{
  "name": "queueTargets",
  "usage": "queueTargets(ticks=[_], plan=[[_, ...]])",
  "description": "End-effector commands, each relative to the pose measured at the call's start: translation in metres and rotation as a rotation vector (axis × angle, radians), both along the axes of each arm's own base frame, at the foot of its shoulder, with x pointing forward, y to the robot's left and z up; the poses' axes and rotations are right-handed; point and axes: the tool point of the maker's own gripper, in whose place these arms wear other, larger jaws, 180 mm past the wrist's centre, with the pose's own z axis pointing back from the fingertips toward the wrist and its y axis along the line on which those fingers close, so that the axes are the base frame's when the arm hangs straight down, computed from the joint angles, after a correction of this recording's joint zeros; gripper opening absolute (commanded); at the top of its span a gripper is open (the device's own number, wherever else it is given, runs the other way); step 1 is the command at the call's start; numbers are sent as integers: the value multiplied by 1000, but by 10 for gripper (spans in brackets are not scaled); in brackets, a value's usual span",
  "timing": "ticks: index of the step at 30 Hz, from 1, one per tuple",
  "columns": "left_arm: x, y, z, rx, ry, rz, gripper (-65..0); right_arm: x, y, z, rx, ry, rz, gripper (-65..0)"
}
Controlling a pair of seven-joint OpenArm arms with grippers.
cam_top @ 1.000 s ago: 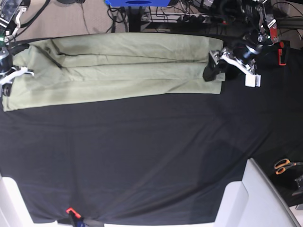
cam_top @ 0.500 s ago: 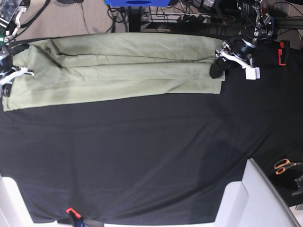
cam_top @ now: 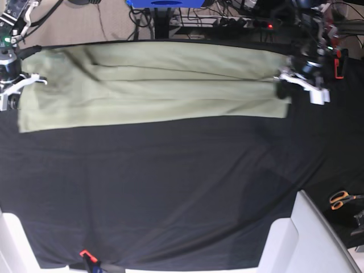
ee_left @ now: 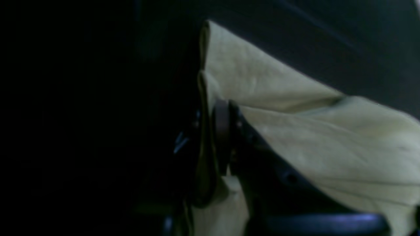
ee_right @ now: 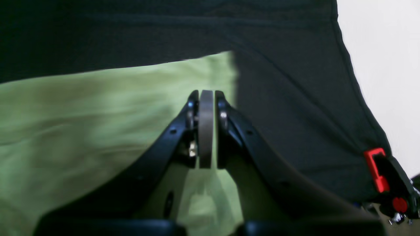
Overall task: Fold the T-shirt properly
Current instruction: 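Release the shirt end with the left gripper and raise it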
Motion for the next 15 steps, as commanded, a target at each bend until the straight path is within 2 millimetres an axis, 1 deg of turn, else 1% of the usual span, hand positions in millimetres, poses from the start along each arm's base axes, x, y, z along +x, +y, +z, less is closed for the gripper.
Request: queueTargets(ticks=[1, 3, 6, 8, 9, 11, 15], plan=[[11, 18, 18, 38, -56, 21, -650, 7, -1, 16, -21, -58, 4, -635], [16, 27, 29, 70, -86, 17, -650, 8, 0, 19, -24, -65, 5, -635], [8, 37, 41, 118, -144, 54, -650, 8, 2, 19, -21, -66, 4, -635], [0, 47, 49, 193, -158, 103, -650, 8, 2, 19, -21, -66, 4, -635], [-3, 48, 52, 233, -155, 110, -650, 7, 2, 18, -21, -65, 4, -635], [-6, 25, 54, 283, -151, 62, -650, 7, 2, 18, -21, -65, 4, -635], [-7, -27, 58, 385, -144, -70, -650, 7, 2, 18, -21, -65, 4, -635]])
